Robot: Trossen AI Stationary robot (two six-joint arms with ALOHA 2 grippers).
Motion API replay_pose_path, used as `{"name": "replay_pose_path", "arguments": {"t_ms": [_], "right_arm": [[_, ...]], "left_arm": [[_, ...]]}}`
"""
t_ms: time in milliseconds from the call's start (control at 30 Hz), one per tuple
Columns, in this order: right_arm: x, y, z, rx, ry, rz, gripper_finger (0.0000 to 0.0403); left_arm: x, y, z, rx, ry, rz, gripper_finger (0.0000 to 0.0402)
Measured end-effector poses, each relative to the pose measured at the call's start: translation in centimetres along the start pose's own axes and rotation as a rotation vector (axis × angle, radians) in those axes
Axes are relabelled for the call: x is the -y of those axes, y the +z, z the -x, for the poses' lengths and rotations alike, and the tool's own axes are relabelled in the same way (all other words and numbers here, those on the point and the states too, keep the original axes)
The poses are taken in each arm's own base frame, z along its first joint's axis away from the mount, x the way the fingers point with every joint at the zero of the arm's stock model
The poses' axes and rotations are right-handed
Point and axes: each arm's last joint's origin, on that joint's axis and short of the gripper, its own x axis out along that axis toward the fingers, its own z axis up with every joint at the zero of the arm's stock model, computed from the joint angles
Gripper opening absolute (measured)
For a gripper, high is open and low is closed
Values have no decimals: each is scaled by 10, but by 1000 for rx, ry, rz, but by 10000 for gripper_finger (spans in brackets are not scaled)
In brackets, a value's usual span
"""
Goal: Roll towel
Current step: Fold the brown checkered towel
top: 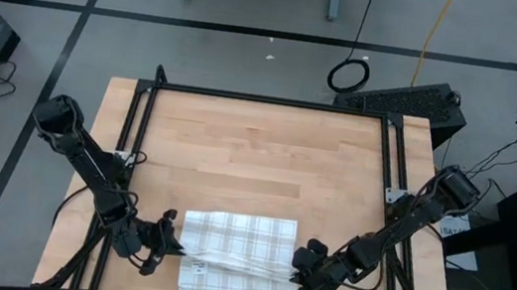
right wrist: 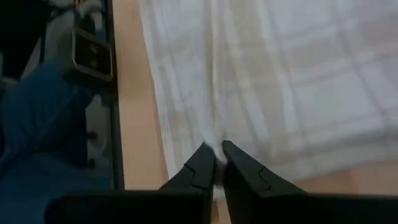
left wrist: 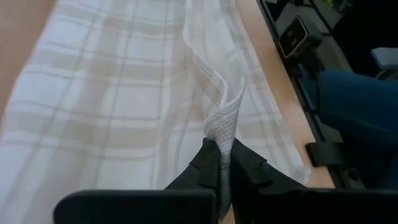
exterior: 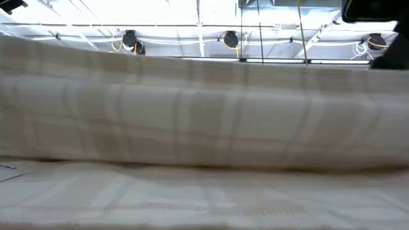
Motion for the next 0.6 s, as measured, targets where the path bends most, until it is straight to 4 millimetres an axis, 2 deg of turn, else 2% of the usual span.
{"name": "replay_pose_path", "arguments": {"t_ms": [167,600], "right_arm": [[0,-1,0,-26,14,1,20],[-5,9,26,43,53,55,3]], "left_arm": [[1,0,-1,-6,-26,3,15],[10,14,3,126,-101,-31,15]]}}
